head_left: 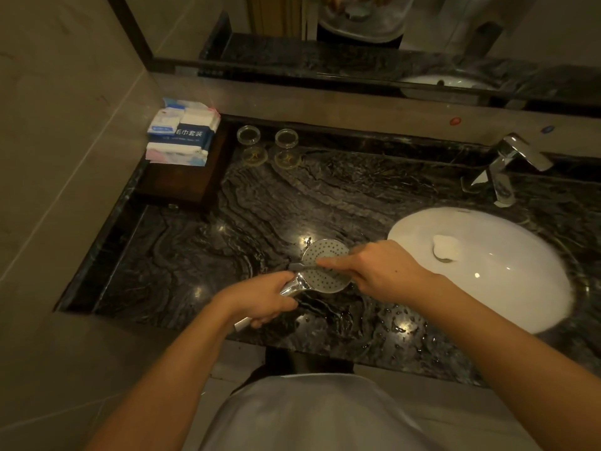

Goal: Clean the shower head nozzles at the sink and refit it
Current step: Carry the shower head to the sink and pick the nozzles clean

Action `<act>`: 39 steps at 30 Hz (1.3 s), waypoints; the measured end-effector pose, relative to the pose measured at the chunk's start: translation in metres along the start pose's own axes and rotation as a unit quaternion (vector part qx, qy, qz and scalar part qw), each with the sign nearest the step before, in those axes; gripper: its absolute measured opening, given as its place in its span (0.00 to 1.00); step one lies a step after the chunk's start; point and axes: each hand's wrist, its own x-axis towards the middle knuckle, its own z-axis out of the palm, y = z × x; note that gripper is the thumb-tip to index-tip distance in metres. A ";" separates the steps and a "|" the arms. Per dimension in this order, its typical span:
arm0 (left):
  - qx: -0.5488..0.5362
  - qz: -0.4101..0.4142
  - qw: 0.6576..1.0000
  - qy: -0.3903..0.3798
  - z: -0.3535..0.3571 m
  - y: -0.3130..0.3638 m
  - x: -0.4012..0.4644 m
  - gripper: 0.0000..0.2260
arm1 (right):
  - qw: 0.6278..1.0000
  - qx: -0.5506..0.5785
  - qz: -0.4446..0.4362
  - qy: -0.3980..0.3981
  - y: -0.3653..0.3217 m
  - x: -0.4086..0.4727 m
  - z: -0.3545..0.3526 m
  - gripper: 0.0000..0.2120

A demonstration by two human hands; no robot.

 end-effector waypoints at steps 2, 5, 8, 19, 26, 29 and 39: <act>-0.010 0.003 1.000 -0.001 0.000 0.001 -0.001 0.09 | 1.000 0.003 -0.002 0.001 0.003 0.001 0.002 0.28; -0.023 -0.003 1.000 0.015 -0.004 -0.002 -0.004 0.12 | 1.000 0.022 0.011 0.006 0.013 -0.010 0.001 0.27; -0.017 0.001 1.000 0.021 -0.003 0.001 -0.004 0.11 | 0.997 0.067 0.030 0.002 0.010 -0.013 0.002 0.27; -0.129 -0.007 0.987 0.096 0.009 0.006 0.004 0.05 | 0.985 0.123 0.108 0.060 0.002 -0.015 0.009 0.28; -0.286 -0.032 0.951 0.113 0.029 0.024 0.011 0.03 | 0.977 0.157 0.132 0.051 -0.025 -0.017 0.030 0.30; -0.301 -0.037 0.945 0.119 0.032 0.025 0.013 0.05 | 0.965 0.161 0.180 0.099 -0.011 -0.010 0.026 0.31; -0.336 -0.042 0.932 0.126 0.035 0.026 0.016 0.05 | 0.963 0.180 0.172 0.102 -0.017 -0.007 0.034 0.29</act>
